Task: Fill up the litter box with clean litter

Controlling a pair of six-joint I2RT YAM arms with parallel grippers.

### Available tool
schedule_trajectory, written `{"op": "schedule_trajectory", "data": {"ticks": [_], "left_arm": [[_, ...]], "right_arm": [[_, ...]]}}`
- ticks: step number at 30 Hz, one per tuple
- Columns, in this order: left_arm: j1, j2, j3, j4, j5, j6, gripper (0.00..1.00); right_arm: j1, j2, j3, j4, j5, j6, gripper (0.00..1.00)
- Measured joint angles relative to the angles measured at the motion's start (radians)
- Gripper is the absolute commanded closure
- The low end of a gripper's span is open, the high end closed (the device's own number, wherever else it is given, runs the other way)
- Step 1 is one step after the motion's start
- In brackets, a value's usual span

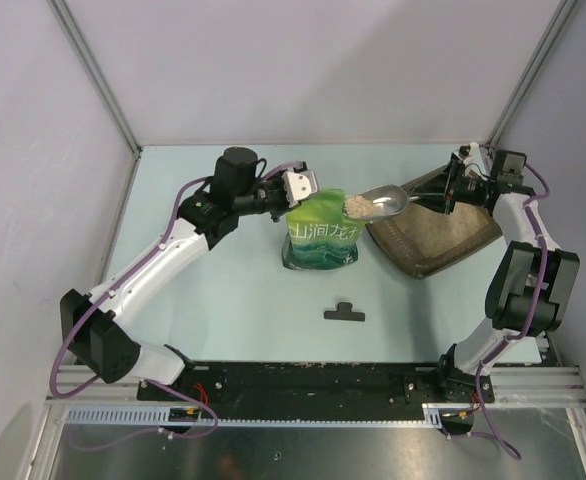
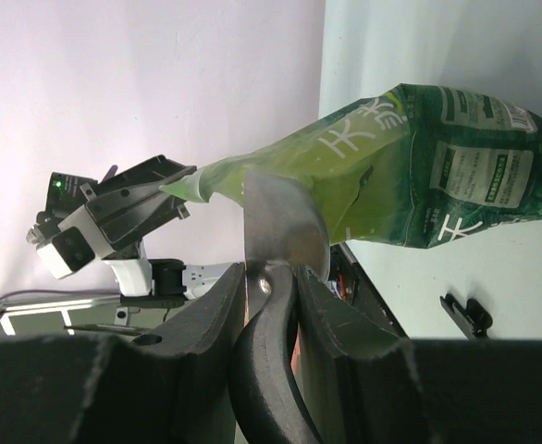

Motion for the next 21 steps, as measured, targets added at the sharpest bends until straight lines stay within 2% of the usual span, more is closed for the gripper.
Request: {"op": "schedule_trajectory", "data": {"ticks": [21], "left_arm": [[0.000,0.007,0.007,0.001,-0.021,0.008,1.00]], "right_arm": [[-0.076,0.019,-0.001,-0.016,-0.066,-0.030,1.00]]}}
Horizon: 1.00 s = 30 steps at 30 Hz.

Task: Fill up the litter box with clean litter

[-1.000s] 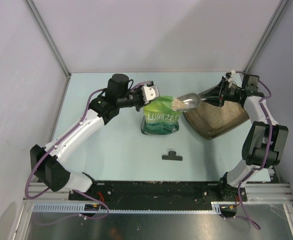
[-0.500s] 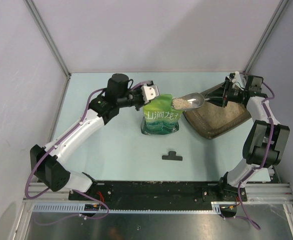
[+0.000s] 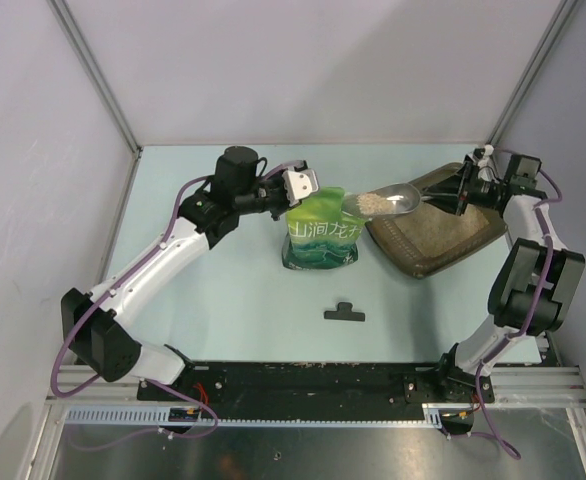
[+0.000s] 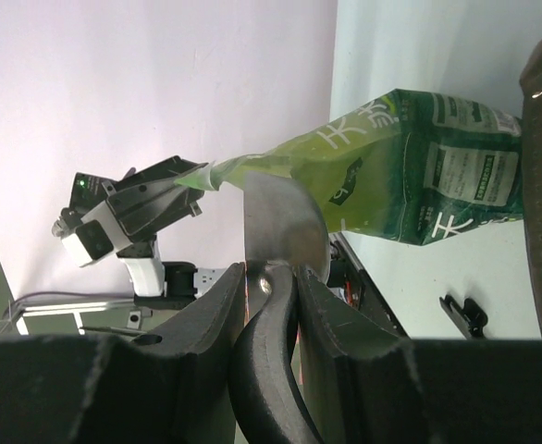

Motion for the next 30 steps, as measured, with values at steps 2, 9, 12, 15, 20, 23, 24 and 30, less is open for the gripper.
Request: {"op": "schedule_trajectory", "data": {"ticks": [2,9,12,15,20,23,24,30], "left_arm": [[0.000,0.000,0.000,0.000,0.000,0.001,1.00],[0.000,0.011,0.009,0.005,-0.001,0.001,1.00],[0.002,0.016,0.013,0.006,-0.002,0.001,1.00],[0.002,0.023,0.019,0.006,-0.002,0.000,1.00],[0.002,0.030,0.026,0.007,-0.002,0.000,1.00],[0.002,0.035,0.030,0.007,-0.002,0.000,1.00],[0.002,0.036,0.030,0.007,-0.002,0.000,1.00],[0.003,0.038,0.031,0.007,0.000,0.000,1.00]], "right_arm": [[-0.018,0.000,0.000,0.007,0.000,0.006,1.00],[-0.103,0.000,0.000,0.021,-0.004,0.016,1.00],[-0.154,0.002,0.000,0.027,-0.003,0.014,1.00],[-0.218,0.016,0.000,0.029,0.006,0.000,1.00],[-0.325,0.053,-0.001,0.015,0.072,-0.061,1.00],[-0.367,0.060,-0.005,-0.005,0.137,-0.113,1.00],[-0.372,0.060,-0.006,-0.013,0.161,-0.133,1.00],[-0.383,0.035,-0.053,-0.019,0.344,-0.197,1.00]]}}
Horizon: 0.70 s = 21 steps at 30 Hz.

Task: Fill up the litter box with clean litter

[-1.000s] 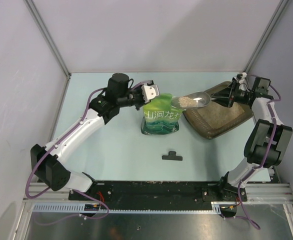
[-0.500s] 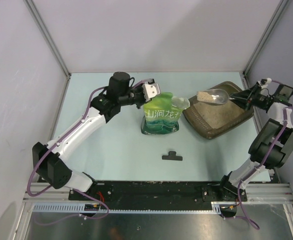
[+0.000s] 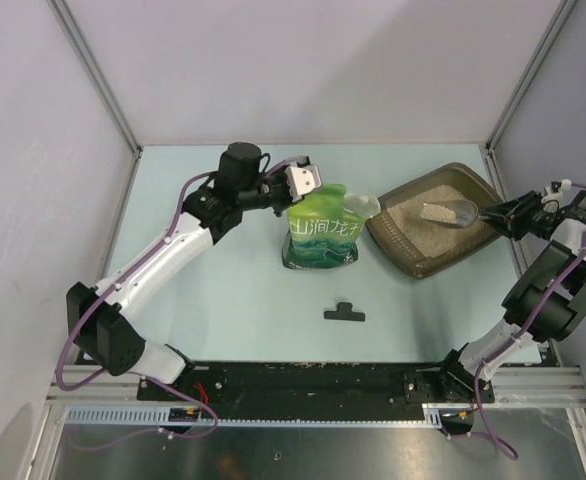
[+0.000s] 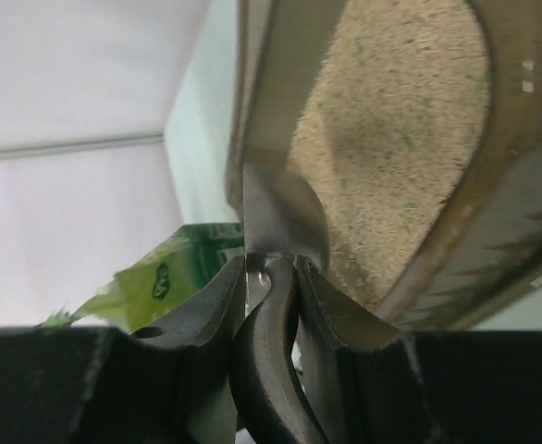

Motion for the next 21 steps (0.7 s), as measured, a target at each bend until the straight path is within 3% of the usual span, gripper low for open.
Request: {"op": "schedule_trajectory", "data": {"ticks": [9,16,21], "left_arm": [[0.002,-0.001,-0.002,0.000,0.014,0.000,1.00],[0.002,-0.021,-0.027,0.008,0.055,-0.003,1.00],[0.002,-0.033,-0.041,0.008,0.076,-0.004,1.00]], "right_arm": [[0.000,-0.155,-0.047,-0.047,0.184,-0.021,1.00],[0.012,-0.372,-0.083,-0.132,0.323,-0.087,1.00],[0.061,-0.341,-0.068,-0.066,0.397,-0.056,1.00]]}}
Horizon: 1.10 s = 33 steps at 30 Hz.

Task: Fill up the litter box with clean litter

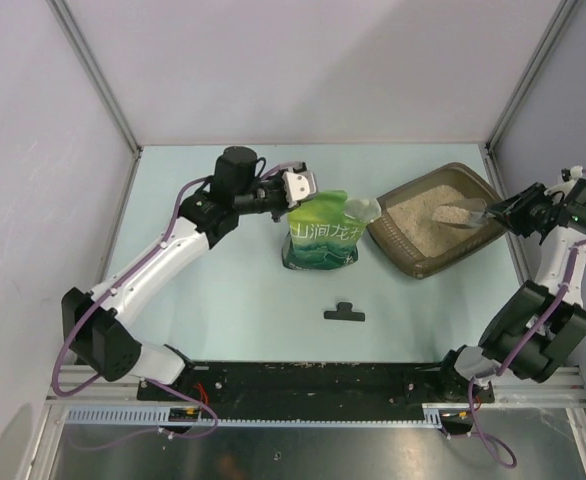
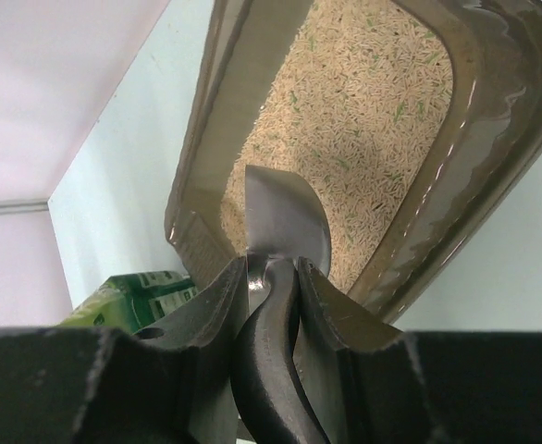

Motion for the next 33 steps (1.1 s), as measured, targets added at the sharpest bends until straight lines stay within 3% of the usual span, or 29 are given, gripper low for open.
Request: {"op": "schedule_trajectory", "data": {"ticks": [4,10,16,25,33], "left_arm": [[0.000,-0.006,-0.006,0.003,0.006,0.000,1.00],[0.000,-0.028,-0.029,0.007,0.013,0.000,1.00],[0.000,-0.039,-0.044,0.013,0.024,0.000,1.00],[0.000,-0.058,-0.075,0.041,0.030,-0.001,1.00],[0.000,-0.064,-0.087,0.051,0.031,0.000,1.00]], "right_arm": [[0.011,0.053,0.005,0.024,0.037,0.043,1.00],[-0.004,0.005,0.008,-0.045,0.064,0.039,1.00],[0.042,0.062,0.106,-0.006,0.150,0.067,1.00],[0.029,0.097,0.208,-0.008,0.324,-0.019,1.00],[0.172,0.176,0.336,0.026,0.437,-0.116,1.00]]}}
